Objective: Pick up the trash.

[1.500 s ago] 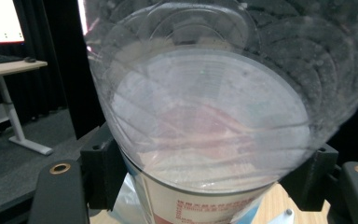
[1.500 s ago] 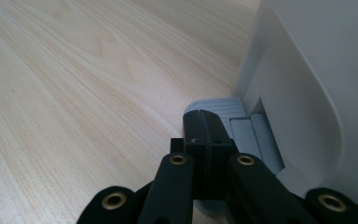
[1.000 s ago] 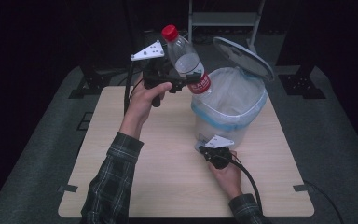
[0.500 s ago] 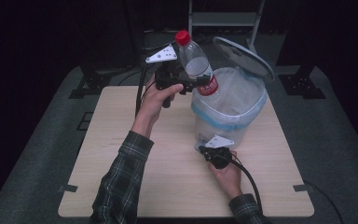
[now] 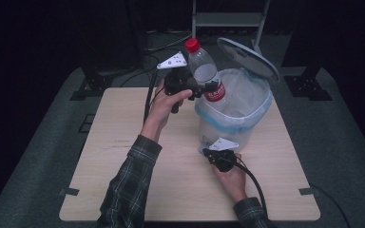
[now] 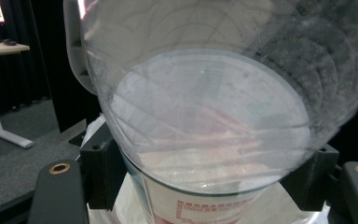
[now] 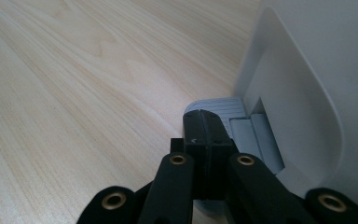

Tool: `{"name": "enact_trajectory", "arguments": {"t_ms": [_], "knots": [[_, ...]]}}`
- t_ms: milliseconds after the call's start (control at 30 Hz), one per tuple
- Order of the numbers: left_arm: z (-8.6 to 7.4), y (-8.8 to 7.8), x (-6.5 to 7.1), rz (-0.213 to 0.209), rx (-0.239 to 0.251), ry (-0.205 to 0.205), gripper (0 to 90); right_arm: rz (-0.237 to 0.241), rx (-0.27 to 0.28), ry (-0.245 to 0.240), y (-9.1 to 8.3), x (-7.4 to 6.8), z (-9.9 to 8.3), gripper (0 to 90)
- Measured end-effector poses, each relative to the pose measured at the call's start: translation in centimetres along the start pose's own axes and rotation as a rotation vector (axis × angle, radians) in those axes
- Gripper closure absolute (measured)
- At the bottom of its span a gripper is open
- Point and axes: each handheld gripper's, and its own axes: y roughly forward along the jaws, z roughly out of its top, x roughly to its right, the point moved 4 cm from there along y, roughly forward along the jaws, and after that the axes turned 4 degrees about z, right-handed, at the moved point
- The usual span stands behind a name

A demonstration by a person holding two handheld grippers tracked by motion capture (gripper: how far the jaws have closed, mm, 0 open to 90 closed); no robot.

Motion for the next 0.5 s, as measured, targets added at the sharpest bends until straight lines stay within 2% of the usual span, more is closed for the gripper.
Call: {"name": "enact_trajectory", "arguments": {"t_ms": [167,500], "knots": [[-0.71,0.51,-0.11,0.001,-0.01,-0.004,26.1,0.0,0.001,-0.001,0.01,-0.01,0.0,89.5],[-1.01,0.73,-0.04,0.005,-0.029,0.008,25.6,0.001,0.001,-0.002,0.01,-0.01,0.0,89.5]]}}
